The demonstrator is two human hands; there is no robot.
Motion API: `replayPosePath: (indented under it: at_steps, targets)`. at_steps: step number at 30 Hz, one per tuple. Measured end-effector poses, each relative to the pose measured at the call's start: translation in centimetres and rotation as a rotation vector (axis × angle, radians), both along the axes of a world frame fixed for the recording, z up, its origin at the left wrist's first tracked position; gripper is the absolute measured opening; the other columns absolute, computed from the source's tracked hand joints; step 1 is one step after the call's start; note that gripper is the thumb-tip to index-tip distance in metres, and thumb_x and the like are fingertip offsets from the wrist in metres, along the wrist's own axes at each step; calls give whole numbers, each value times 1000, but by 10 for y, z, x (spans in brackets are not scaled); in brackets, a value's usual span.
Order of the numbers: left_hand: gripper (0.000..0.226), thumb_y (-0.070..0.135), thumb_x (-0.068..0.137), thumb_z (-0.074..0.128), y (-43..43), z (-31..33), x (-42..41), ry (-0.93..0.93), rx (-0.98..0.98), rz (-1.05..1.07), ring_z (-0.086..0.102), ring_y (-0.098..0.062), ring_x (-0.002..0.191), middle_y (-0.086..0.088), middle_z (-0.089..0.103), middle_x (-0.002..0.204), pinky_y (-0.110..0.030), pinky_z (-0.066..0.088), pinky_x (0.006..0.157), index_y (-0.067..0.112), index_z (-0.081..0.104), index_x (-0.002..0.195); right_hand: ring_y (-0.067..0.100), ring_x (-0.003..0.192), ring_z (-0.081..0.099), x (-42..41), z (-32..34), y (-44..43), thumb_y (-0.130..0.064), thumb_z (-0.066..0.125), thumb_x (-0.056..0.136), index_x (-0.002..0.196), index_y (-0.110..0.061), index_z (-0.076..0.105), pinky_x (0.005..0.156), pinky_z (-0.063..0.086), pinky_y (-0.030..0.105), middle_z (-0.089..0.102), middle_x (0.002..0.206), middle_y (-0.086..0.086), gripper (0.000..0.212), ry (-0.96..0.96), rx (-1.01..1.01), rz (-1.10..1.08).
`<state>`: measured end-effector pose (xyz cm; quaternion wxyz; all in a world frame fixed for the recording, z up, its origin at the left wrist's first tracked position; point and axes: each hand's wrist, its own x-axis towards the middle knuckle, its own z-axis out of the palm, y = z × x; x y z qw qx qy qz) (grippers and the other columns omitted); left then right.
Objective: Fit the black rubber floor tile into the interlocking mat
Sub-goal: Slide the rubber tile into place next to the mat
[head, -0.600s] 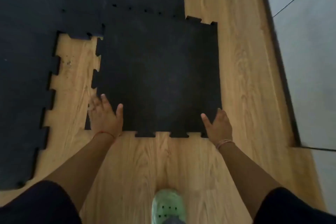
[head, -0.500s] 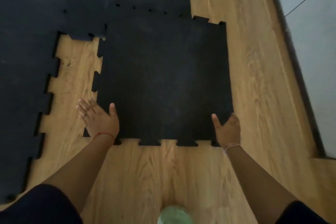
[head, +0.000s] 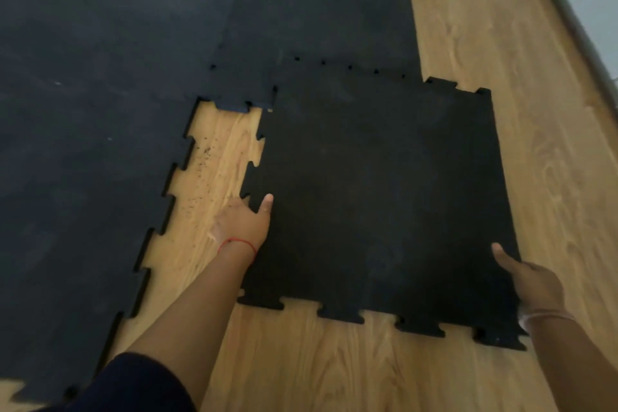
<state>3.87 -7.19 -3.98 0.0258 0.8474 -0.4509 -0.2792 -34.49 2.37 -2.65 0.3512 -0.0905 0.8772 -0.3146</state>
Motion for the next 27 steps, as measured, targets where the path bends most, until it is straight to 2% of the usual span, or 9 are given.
replayPosePath:
  at_steps: [2, 4, 6, 9, 11, 13, 16, 21, 27]
  targets:
    - [72, 63, 87, 33, -11, 3, 9, 117, 54, 31, 52, -35, 117, -19, 56, 128, -46, 42, 100, 6, 47, 130, 41, 118, 47, 0, 2, 3, -42, 76, 66, 123, -6, 50, 103, 35, 55, 50, 130, 20, 72, -76, 2, -24]
    - [64, 61, 88, 36, -13, 10, 16, 162, 17, 23, 60, -29, 96, -16, 64, 104, -37, 48, 81, 6, 60, 111, 41, 120, 43, 2, 5, 7, -40, 76, 66, 121, -6, 49, 104, 32, 56, 47, 132, 20, 70, -128, 53, -26]
    - [60, 62, 87, 37, -8, 23, 23, 113, -75, 0, 56, -21, 66, -9, 59, 72, -30, 42, 58, 8, 62, 80, 41, 119, 43, 7, 6, 11, -38, 76, 65, 114, -5, 51, 103, 32, 55, 48, 130, 21, 65, -174, 85, -5]
    - [58, 63, 86, 36, 13, 38, 47, 17, -130, -48, 55, -18, 59, -5, 57, 66, -27, 37, 49, 12, 61, 78, 38, 109, 48, 23, 4, 25, -39, 78, 55, 96, -7, 55, 103, 32, 56, 54, 114, 18, 57, -226, 124, 61]
    - [48, 57, 89, 35, 34, 38, 68, -108, -83, -173, 54, -14, 58, -2, 54, 67, -25, 37, 49, 17, 60, 97, 36, 108, 48, 35, -1, 35, -38, 81, 49, 106, -8, 55, 104, 31, 55, 54, 115, 16, 69, -236, 136, 81]
    - [47, 53, 91, 34, 57, 31, 88, -155, -62, -154, 57, -15, 60, -4, 56, 70, -27, 45, 54, 15, 58, 105, 38, 124, 40, 50, -6, 44, -32, 83, 56, 130, -6, 42, 106, 28, 54, 45, 137, 17, 89, -249, 128, 93]
    - [58, 58, 89, 33, 86, 27, 111, -60, -84, 82, 63, -26, 64, -14, 65, 71, -39, 55, 67, 9, 63, 86, 39, 127, 40, 70, -10, 53, -28, 84, 59, 133, 0, 40, 108, 30, 53, 43, 140, 21, 91, -242, 183, 183]
    - [63, 60, 87, 32, 105, 24, 139, -92, -132, 93, 62, -28, 56, -15, 64, 59, -40, 55, 61, 9, 61, 64, 42, 124, 42, 86, -13, 54, -19, 80, 67, 128, 3, 45, 105, 34, 52, 43, 139, 24, 74, -275, 276, 272]
    - [50, 52, 90, 38, 108, 21, 145, -136, -199, 93, 61, -31, 69, -9, 62, 67, -37, 50, 64, 11, 58, 69, 36, 93, 57, 81, 13, 27, -31, 66, 81, 87, 1, 62, 98, 41, 49, 61, 88, 20, 34, -148, 293, 437]
